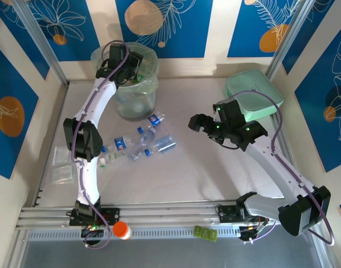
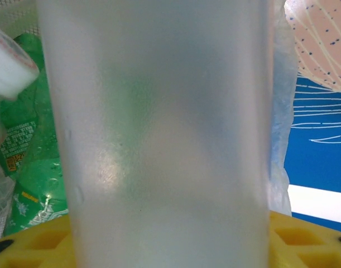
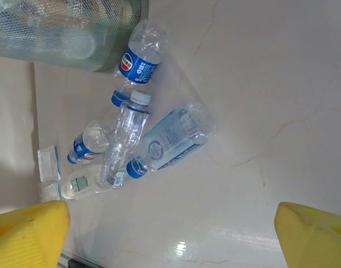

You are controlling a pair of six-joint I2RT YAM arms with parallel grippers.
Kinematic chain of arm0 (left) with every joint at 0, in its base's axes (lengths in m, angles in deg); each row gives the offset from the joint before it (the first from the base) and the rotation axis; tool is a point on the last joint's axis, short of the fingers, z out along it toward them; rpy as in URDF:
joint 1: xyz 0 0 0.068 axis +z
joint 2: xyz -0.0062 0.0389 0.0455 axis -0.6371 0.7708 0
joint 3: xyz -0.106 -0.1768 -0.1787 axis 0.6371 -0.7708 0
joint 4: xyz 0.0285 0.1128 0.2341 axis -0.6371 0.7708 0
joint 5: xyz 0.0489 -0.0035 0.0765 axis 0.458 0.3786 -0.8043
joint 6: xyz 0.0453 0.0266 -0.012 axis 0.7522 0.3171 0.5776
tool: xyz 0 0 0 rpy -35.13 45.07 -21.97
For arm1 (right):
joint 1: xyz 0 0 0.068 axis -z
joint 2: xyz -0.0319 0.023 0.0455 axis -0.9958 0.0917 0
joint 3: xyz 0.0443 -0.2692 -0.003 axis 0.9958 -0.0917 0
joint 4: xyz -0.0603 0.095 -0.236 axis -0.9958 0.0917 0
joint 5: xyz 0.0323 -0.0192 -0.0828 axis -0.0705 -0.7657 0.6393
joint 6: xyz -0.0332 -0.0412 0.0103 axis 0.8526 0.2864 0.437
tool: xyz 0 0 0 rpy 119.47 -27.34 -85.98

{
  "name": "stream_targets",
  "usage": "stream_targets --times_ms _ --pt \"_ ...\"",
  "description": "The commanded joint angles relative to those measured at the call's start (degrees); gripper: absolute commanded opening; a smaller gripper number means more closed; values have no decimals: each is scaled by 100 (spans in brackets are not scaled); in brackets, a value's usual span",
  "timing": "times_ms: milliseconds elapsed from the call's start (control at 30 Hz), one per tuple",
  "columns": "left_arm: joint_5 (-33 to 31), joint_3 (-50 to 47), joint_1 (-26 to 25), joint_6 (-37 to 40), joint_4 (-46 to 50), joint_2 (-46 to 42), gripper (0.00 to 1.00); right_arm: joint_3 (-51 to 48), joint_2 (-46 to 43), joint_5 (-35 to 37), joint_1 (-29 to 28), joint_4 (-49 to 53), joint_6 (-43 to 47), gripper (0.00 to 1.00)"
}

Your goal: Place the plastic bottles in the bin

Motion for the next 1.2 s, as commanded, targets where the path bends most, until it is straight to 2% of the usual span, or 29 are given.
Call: stream_targets --times_ms 0,133,267,467,700,967,1067,1167 --pt "267 -212 185 -132 -257 -109 67 238 32 161 -127 94 1 95" --pt "337 -515 241 -79 -391 -449 82 307 16 271 -247 149 9 95" --pt "353 -512 270 29 -283 -713 88 362 -25 373 -350 185 7 95" --pt "459 -1113 341 169 -360 -1401 89 406 -152 551 -479 265 88 95" --pt "580 -1816 352 688 -352 -2351 89 371 -200 538 -492 273 236 95" --pt "1057 -2666 348 1382 -225 -3321 90 222 262 -73 -516 -92 651 94" --pt "684 -2861 253 1892 317 -3806 90 250 551 -191 -603 -138 701 92" --pt "-318 -3433 -55 2214 703 -4597 91 179 878 -250 -661 -334 12 88"
